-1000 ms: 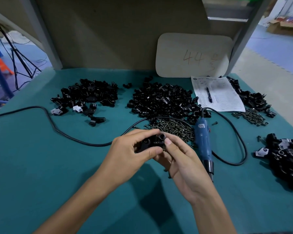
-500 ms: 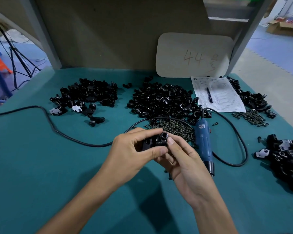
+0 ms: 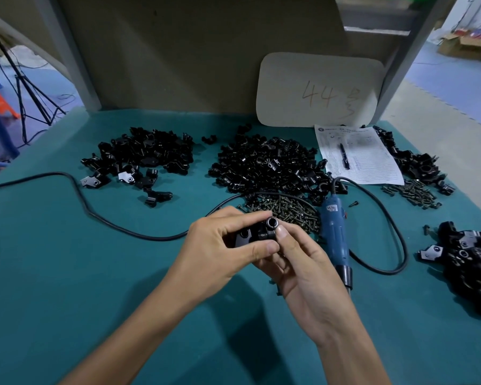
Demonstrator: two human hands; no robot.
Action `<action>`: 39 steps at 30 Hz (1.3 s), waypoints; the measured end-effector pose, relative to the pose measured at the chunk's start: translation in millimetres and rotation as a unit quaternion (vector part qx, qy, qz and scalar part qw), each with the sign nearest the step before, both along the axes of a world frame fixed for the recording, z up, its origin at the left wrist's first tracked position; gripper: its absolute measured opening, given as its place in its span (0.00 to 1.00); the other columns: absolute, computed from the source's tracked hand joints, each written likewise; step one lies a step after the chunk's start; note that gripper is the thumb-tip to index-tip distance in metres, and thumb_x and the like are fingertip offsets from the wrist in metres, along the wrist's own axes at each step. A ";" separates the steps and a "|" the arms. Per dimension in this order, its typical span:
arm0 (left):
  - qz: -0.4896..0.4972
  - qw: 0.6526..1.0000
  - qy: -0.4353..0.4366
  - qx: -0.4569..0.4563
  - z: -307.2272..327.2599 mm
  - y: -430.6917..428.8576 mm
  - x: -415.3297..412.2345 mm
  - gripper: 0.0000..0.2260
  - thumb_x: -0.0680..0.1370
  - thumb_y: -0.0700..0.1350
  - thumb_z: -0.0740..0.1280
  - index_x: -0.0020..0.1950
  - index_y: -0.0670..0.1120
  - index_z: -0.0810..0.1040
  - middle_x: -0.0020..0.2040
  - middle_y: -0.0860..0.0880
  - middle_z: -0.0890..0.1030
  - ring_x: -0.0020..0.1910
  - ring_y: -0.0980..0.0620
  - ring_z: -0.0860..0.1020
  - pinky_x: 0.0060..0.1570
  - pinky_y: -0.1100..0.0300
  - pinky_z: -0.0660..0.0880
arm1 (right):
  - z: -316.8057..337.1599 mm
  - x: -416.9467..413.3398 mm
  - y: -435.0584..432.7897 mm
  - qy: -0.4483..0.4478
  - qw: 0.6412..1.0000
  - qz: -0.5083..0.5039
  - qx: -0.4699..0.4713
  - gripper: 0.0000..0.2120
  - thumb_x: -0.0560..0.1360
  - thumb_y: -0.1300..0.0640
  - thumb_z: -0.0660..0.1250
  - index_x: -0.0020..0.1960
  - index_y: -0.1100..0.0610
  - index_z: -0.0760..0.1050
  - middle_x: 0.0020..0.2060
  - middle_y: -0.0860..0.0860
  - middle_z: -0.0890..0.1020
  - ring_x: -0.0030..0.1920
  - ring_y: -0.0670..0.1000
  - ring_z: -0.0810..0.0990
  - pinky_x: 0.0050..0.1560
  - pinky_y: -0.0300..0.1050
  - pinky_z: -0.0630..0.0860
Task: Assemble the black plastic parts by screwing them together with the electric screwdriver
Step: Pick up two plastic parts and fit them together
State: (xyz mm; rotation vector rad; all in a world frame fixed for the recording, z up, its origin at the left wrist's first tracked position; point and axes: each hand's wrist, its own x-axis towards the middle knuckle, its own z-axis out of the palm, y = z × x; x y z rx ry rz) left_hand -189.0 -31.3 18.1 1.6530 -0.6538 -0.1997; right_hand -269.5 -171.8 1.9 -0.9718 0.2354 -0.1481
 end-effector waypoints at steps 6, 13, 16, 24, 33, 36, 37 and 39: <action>-0.016 1.000 0.017 -0.007 -5.8 2.3 2.2 0.19 0.66 0.55 0.79 0.57 0.62 0.85 0.46 0.53 0.82 0.46 0.49 0.82 0.48 0.57 0.79 | -1.4 -1.4 2.2 0.010 1.000 0.006 0.012 0.09 0.76 0.53 0.71 0.54 0.54 0.85 0.37 0.50 0.83 0.38 0.45 0.83 0.51 0.45 0.82; -0.001 0.999 0.033 -0.013 -14.7 2.1 9.4 0.17 0.66 0.54 0.79 0.54 0.61 0.86 0.46 0.49 0.82 0.42 0.53 0.81 0.42 0.60 0.77 | -2.0 5.8 -2.6 0.041 0.997 -0.004 -0.070 0.13 0.75 0.50 0.69 0.57 0.51 0.85 0.41 0.50 0.85 0.42 0.47 0.84 0.54 0.47 0.83; 0.026 0.999 0.038 -0.013 -11.9 11.1 21.0 0.16 0.67 0.54 0.80 0.54 0.60 0.87 0.44 0.48 0.81 0.37 0.56 0.77 0.37 0.61 0.75 | -1.0 5.4 -34.1 0.088 0.940 -0.133 -0.302 0.06 0.78 0.51 0.71 0.55 0.47 0.83 0.41 0.45 0.84 0.43 0.47 0.83 0.50 0.46 0.83; 0.043 0.997 0.061 0.004 -14.2 20.0 27.7 0.18 0.65 0.57 0.79 0.55 0.62 0.86 0.45 0.49 0.82 0.38 0.53 0.79 0.42 0.54 0.78 | -48.3 -5.9 -39.5 0.317 0.677 0.120 -0.653 0.16 0.73 0.40 0.74 0.45 0.49 0.71 0.40 0.46 0.80 0.41 0.50 0.79 0.38 0.47 0.74; 0.041 0.997 0.059 -0.008 -19.2 12.8 25.9 0.20 0.64 0.60 0.80 0.56 0.60 0.86 0.44 0.51 0.82 0.36 0.52 0.78 0.36 0.56 0.76 | -61.6 33.5 -44.5 0.183 0.698 -0.032 -0.692 0.08 0.84 0.50 0.62 0.49 0.54 0.72 0.46 0.51 0.78 0.45 0.59 0.79 0.44 0.52 0.73; 0.047 0.998 0.044 -0.010 -20.4 15.6 26.4 0.20 0.63 0.64 0.79 0.54 0.63 0.86 0.44 0.50 0.82 0.34 0.46 0.78 0.33 0.56 0.76 | -43.9 26.7 -50.7 0.124 0.771 -0.071 -0.621 0.08 0.83 0.51 0.65 0.46 0.50 0.71 0.37 0.48 0.81 0.39 0.53 0.81 0.43 0.53 0.78; 0.048 0.998 0.038 -0.006 -21.0 16.2 26.7 0.20 0.63 0.64 0.79 0.54 0.63 0.86 0.44 0.50 0.82 0.35 0.44 0.79 0.34 0.53 0.77 | -34.9 23.6 -49.1 0.088 0.823 -0.074 -0.556 0.08 0.83 0.52 0.67 0.45 0.49 0.74 0.35 0.48 0.81 0.37 0.50 0.82 0.41 0.53 0.80; 0.047 0.999 0.020 0.005 -21.2 17.1 27.3 0.20 0.64 0.65 0.78 0.55 0.63 0.85 0.44 0.53 0.82 0.36 0.50 0.79 0.37 0.55 0.77 | -15.2 17.3 -38.7 0.007 0.914 -0.061 -0.401 0.05 0.80 0.54 0.71 0.44 0.49 0.80 0.34 0.47 0.81 0.36 0.47 0.81 0.39 0.46 0.81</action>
